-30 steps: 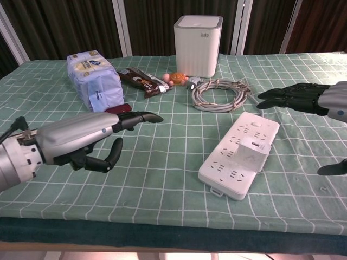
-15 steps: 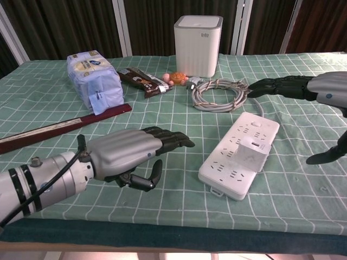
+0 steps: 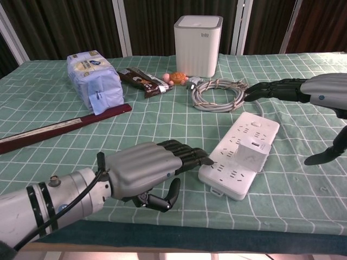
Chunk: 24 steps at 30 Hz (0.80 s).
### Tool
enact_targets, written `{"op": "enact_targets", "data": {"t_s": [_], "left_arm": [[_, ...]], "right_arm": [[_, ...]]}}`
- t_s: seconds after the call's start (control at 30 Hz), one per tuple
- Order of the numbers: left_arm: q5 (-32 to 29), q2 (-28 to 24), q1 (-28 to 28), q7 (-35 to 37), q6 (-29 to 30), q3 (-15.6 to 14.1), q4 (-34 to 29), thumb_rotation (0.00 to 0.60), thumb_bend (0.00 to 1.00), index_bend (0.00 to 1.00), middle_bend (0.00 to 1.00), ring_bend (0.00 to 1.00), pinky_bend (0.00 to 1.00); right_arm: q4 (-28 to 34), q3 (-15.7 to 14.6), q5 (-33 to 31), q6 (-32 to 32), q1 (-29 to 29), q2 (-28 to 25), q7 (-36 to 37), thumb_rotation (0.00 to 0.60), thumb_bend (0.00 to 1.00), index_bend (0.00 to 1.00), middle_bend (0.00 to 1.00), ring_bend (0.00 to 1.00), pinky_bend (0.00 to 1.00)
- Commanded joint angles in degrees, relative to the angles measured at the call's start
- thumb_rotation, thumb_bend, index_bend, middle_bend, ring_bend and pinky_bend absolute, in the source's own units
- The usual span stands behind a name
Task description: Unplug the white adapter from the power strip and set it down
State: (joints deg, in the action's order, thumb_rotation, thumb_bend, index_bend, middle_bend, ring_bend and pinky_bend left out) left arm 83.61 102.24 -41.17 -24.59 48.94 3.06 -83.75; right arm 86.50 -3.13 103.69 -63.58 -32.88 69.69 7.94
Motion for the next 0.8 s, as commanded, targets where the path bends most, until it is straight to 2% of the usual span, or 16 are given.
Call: {"op": "enact_targets", "data": {"t_s": [0.03,0.37,0.8], "left_arm": [[0.35,0.21,-0.16,0.12,0.68,-0.08,-0.13,0.351,0.83,0.00,0.00,0.00,0.05],[0.84,1.01,-0.63,-0.24,1.33,-1.36,-0.53,0.354,0.83,0.00,0.00,0.00,0.05],[-0.79,4.03,-2.17,-1.83,0.39,-0.84,1.39,0.360,0.83,0.00,0.00,0.00,0.05]], "right_arm": [[0.03,-0.14,-0.25,0.25,-0.17,0.15,-0.26,0.600,0.12,0.00,0.00,0.00,0.00],[0.64,-0.66,-0.87,0.46,-0.52,0.33,-0.90,0.600,0.12,0.00,0.00,0.00,0.00],[0.62,-1.18,-1.41,1.87,-1.45,1.66,-2.44,0.600,0.12,0.00,0.00,0.00,0.00]]}}
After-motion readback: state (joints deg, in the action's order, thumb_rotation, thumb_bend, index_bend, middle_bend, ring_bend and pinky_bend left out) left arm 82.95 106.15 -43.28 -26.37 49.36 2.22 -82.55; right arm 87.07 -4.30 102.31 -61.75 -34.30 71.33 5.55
